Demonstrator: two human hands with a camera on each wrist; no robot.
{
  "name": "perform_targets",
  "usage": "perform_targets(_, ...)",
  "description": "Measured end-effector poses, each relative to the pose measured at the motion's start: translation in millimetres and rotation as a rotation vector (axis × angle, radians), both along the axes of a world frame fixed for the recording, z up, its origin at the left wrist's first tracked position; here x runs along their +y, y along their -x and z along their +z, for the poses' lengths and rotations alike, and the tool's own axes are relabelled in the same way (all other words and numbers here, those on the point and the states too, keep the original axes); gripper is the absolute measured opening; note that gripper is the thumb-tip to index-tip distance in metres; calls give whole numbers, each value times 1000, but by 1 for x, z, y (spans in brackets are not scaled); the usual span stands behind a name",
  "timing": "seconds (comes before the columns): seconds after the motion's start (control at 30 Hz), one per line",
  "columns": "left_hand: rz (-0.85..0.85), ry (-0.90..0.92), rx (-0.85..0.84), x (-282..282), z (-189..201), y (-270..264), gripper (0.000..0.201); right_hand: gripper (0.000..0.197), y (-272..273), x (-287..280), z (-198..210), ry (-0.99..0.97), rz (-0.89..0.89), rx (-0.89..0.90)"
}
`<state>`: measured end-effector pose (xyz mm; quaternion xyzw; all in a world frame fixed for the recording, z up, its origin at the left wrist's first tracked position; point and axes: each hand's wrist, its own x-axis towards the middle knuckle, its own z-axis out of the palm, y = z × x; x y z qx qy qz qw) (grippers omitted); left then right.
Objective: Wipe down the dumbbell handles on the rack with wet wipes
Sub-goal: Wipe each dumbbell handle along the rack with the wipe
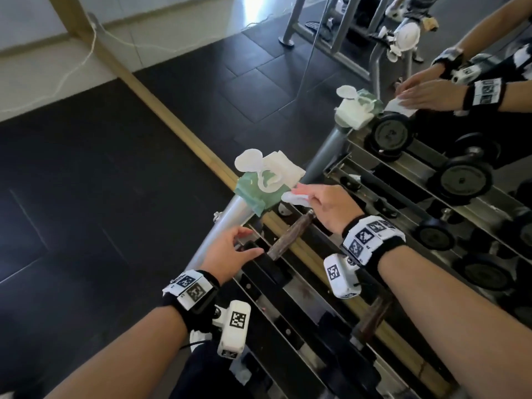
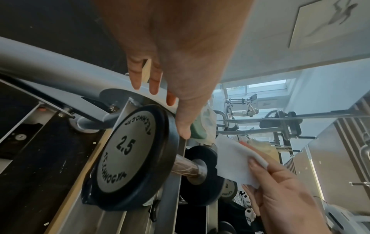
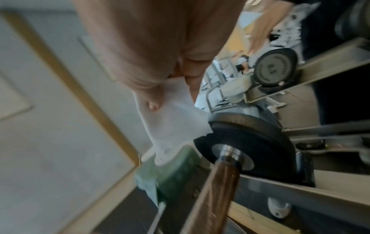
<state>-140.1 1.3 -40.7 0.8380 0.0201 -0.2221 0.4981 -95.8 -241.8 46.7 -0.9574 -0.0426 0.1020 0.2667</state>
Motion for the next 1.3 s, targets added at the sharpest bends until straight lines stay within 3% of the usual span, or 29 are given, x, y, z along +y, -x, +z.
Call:
perform_targets(0.13,13,49,82,-1,-5,-1,40,44,10,9,-30,218,250,240)
perform_targets(0.2,14,48,104,0,-5,-1,38,43,18,6,-41,194,239,297)
perform_targets(0.4,-18,20,126,1,-2,-5,39,39,25,3,-54,220,298,246)
perform_targets(0.57,-19,-1,133,0,-2,-6,34,51,28,-1,-61,247,308,47)
perform_targets(0.63,-18,6,142,0,-3,-5,34,59,34,1,-65,228,396,8)
perform_targets(0.8,-25,12,150,-1,-6,-5,33,69,43,17,-68,331,637,105)
perform_targets(1.0,-44,-12,141,0,-3,-5,33,50,17,-1,-62,316,296,87)
perform_targets(1.07,-54,-3,135,0,-3,-5,34,55,26,13,-70,367,322,126)
perform_targets(1.2,-54,49,141,-1,-6,-4,33,62,48,34,-82,307,585,63)
perform_targets(1.3,-69,27,146,1,-7,-4,32,63,30,22,-76,334,431,154)
